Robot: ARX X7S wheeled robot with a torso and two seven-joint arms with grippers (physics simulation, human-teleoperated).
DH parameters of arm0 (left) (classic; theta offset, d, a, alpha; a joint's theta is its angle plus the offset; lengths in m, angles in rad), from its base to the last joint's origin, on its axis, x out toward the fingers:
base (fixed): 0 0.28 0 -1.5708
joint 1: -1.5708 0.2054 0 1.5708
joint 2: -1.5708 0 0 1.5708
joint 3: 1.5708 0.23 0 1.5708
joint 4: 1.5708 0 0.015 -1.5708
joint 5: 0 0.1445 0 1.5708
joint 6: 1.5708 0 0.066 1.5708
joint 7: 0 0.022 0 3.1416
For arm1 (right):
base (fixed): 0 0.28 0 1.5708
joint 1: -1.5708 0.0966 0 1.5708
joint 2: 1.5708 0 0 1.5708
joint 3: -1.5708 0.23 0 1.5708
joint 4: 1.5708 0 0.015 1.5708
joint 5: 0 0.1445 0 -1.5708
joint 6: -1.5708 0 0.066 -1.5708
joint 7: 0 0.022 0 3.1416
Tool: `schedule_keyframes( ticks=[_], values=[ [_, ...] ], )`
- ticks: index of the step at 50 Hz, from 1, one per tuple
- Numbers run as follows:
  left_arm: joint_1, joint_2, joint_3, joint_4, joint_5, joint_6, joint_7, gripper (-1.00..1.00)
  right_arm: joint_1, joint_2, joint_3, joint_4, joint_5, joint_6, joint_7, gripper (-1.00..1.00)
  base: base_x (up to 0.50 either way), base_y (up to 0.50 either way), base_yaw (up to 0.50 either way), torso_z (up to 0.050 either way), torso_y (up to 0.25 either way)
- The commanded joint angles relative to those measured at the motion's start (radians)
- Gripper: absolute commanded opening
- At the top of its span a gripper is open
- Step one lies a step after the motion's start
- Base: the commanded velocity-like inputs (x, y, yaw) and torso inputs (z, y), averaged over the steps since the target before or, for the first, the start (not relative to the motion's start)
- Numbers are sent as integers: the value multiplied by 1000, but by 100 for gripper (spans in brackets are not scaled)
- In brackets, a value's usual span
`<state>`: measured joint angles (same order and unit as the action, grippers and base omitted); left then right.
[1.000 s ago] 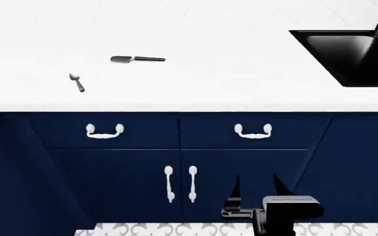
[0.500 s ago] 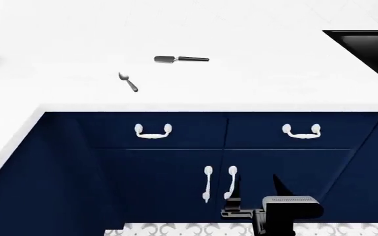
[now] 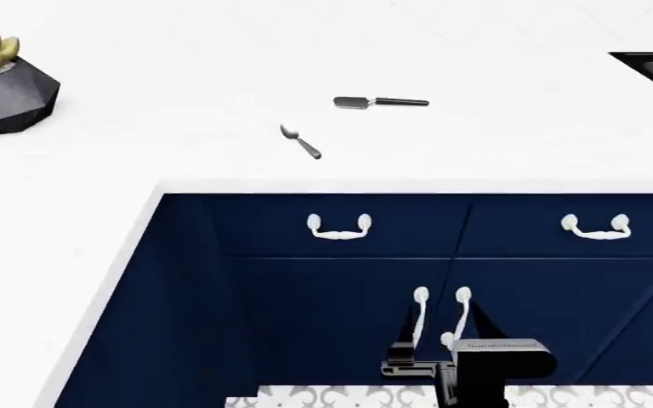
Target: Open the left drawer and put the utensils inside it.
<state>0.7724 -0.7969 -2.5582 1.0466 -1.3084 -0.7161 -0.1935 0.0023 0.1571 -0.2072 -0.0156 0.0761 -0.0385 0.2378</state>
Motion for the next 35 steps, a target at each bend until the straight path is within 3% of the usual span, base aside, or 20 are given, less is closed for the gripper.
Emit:
schedule_keyframes(
  ticks=[1,3,5,7,9,11,13,15,17,19,21,23,25,27,29,31,32,33,34,35],
  values=[
    [-26,-146,-161,1,-160,-158,-123,100,-1,7,-2,-2,17,-1,5,100,0,59,0,0,0],
    [13,154,139,1,140,142,56,100,-1,9,-7,-3,8,3,9,100,4,55,0,0,0],
    [-29,-146,-161,1,-160,-158,-125,100,-1,11,-11,-6,0,3,14,100,0,78,0,0,0],
    [13,154,139,1,140,142,60,100,-1,12,-13,-7,-4,5,19,100,0,475,0,0,0],
    [-35,-137,-161,1,-160,-150,-117,100,-1,12,-12,-6,1,2,17,100,0,367,0,0,0],
    [13,163,139,1,140,150,53,100,3,11,-12,0,6,4,17,100,0,74,0,0,0],
    [-21,-137,-161,1,-160,-150,-122,100,5,12,-15,3,3,4,20,100,0,66,0,0,0],
    [13,163,139,1,140,150,52,100,6,11,-14,5,7,4,22,100,0,66,0,0,0],
    [-30,-135,-153,1,-160,-132,-119,100,6,11,-13,5,13,-2,22,100,0,33,0,0,0],
    [13,165,147,1,140,168,49,100,4,7,-5,5,26,-8,25,100,0,0,0,0,0],
    [-23,-135,-153,1,-160,-132,-126,100,2,6,-2,4,34,-5,29,100,0,0,0,0,0],
    [13,165,147,1,140,168,49,100,10,0,-7,9,21,20,46,100,0,0,0,0,0],
    [-15,-124,-120,1,-155,-109,-120,100,15,-10,-4,12,10,31,72,100,0,0,0,0,0],
    [13,176,180,1,145,191,50,100,12,-26,14,14,112,-9,15,100,0,0,0,0,0],
    [-21,-99,-95,1,-143,-83,-117,100,14,-48,39,17,211,3,-11,100,0,0,0,0,0],
    [13,201,205,1,157,217,52,100,23,-77,52,36,352,-13,-97,100,0,0,0,0,0],
    [13,76,98,1,40,105,42,100,25,-88,60,42,409,1,-116,100,0,0,0,0,0],
    [-17,-74,-52,1,-110,-45,-108,100,27,-102,87,52,559,-3,-239,100,0,0,0,0,0],
    [13,76,98,1,40,105,42,100,19,-122,142,59,709,15,-389,100,0,0,0,0,0],
    [13,226,248,1,190,255,52,100,13,-134,158,68,859,-27,-483,100,0,0,0,0,0]
  ],
)
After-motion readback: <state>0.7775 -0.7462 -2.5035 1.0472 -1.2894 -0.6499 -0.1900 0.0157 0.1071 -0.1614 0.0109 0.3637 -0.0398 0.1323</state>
